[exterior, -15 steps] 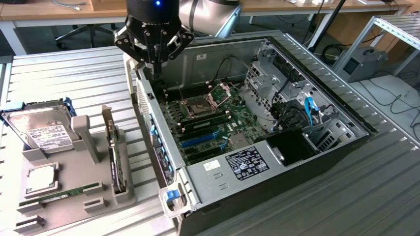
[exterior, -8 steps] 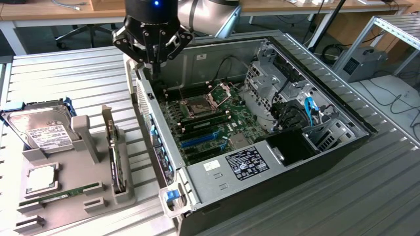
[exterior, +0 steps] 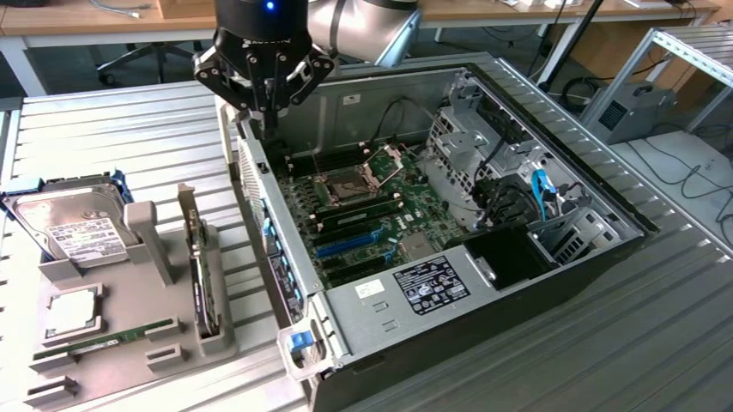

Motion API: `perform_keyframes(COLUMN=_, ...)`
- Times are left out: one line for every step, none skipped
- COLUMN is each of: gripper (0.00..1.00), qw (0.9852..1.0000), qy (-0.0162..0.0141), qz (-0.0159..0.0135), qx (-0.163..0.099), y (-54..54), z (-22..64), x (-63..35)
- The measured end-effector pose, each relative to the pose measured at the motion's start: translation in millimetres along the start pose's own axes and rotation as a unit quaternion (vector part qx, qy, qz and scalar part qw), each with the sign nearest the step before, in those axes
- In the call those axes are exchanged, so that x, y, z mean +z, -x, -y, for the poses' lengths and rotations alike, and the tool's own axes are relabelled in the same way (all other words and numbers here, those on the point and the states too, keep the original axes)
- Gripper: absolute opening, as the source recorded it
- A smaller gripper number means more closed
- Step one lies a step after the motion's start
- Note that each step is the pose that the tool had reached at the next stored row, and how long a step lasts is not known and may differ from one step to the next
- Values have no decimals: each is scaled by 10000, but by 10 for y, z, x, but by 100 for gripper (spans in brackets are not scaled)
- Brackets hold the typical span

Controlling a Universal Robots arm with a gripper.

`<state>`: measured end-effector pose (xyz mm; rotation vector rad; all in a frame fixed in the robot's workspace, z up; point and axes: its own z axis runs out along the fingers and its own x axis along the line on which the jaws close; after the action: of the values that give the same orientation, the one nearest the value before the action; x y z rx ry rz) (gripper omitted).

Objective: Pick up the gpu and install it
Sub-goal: 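Reach for the gpu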

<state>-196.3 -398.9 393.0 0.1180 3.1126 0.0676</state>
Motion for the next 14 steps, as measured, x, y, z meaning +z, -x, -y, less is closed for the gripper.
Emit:
perform_keyframes(gripper=11, qw=10000, qy=0, qz=0, qx=0, y=-3, z=0, x=0)
perform_keyframes(gripper=11, qw=10000, qy=0, qz=0, qx=0, y=-6, z=0, x=0)
perform_keyframes(gripper=11, qw=10000, qy=0, qz=0, qx=0, y=-9, z=1, x=0)
perform_keyframes(gripper=11, qw=10000, qy=0, qz=0, qx=0, y=-12, z=1, x=0)
perform_keyframes(gripper=11, qw=10000, qy=0, qz=0, qx=0, y=-15, z=1, x=0)
perform_keyframes(gripper=11, qw=10000, qy=0, qz=0, qx=0, y=-18, z=1, x=0)
perform_keyframes(gripper=11, qw=10000, qy=0, qz=0, qx=0, y=-21, z=1, x=0)
perform_keyframes(gripper=11, qw=10000, qy=0, qz=0, qx=0, y=-23, z=2, x=0)
perform_keyframes(gripper=11, qw=10000, qy=0, qz=0, qx=0, y=-26, z=2, x=-1)
perform_keyframes(gripper=11, qw=10000, qy=0, qz=0, qx=0, y=-28, z=2, x=-1)
perform_keyframes(gripper=11, qw=10000, qy=0, qz=0, qx=0, y=-31, z=2, x=-1)
perform_keyframes(gripper=11, qw=10000, qy=0, qz=0, qx=0, y=-34, z=3, x=-1)
perform_keyframes(gripper=11, qw=10000, qy=0, qz=0, qx=0, y=-37, z=3, x=0)
perform_keyframes(gripper=11, qw=10000, qy=0, qz=0, qx=0, y=-39, z=3, x=-1)
